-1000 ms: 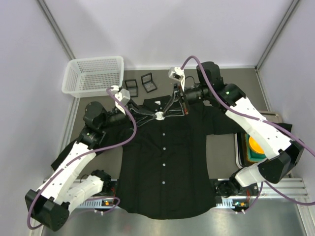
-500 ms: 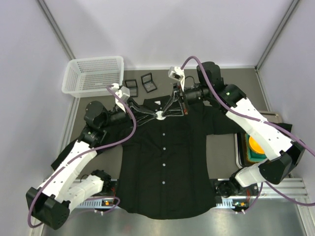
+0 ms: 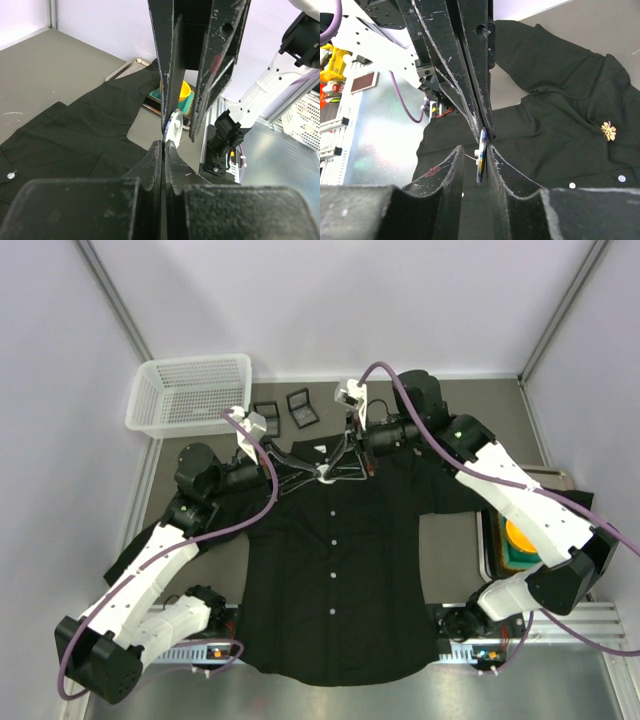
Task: Pin the brooch onto the clothing
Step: Open the brooch.
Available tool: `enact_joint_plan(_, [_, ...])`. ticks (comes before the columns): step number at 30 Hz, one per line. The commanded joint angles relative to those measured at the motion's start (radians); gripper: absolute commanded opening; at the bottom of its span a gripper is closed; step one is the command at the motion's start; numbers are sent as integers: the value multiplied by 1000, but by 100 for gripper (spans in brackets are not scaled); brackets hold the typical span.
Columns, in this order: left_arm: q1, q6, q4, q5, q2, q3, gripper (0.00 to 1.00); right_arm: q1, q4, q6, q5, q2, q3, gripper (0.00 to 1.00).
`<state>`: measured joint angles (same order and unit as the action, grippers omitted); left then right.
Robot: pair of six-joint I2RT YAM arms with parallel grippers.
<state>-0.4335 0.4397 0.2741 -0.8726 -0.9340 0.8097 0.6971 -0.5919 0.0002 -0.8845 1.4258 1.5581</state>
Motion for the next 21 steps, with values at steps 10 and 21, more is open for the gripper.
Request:
enact_joint_plan(10, [-5,30,63,40,-3,42,0,58,-9,-35,98,-1,-1,27])
enact_joint_plan(21, [-5,37,71,44,-5,46,0,67,-59,-69,125,-4,-23,28])
